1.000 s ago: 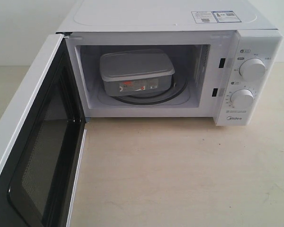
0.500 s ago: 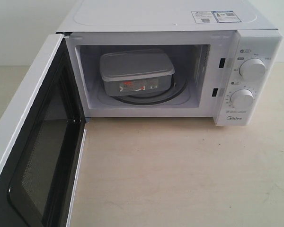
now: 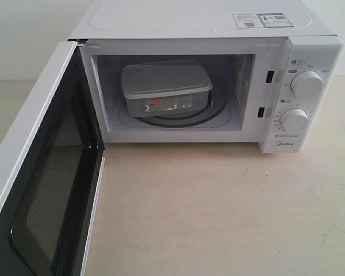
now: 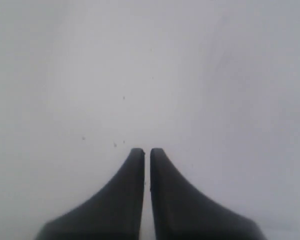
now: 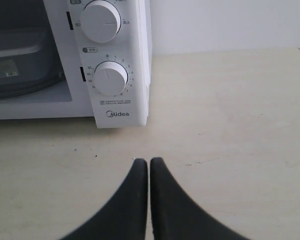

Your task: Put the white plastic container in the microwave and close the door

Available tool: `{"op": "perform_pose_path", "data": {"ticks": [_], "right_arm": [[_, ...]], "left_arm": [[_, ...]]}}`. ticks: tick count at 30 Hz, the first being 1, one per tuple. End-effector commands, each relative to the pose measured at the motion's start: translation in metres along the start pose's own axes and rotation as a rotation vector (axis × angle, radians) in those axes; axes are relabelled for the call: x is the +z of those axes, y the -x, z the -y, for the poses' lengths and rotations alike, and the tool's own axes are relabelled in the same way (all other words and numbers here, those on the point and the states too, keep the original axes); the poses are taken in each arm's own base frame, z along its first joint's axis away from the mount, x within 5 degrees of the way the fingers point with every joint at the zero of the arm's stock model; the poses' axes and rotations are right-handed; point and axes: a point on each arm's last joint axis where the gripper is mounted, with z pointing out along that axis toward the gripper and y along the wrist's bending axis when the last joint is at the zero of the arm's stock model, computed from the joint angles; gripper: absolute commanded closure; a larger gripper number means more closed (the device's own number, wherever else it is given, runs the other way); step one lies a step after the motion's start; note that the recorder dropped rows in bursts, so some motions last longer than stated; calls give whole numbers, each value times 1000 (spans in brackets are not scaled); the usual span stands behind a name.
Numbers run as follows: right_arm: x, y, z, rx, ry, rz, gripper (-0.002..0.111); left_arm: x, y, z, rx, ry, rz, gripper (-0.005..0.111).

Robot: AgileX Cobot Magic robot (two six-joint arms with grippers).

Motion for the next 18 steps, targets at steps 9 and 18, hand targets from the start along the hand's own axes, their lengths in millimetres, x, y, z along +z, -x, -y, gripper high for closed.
{"op": "perform_pose_path", "data": {"ticks": [9, 18], "right_arm": [[0, 1, 0, 2, -4, 12, 108], [0, 1, 0, 2, -4, 12, 108]], "left_arm": [[133, 10, -8, 28, 289, -672, 102], [140, -39, 3, 359, -92, -1286, 102]]}}
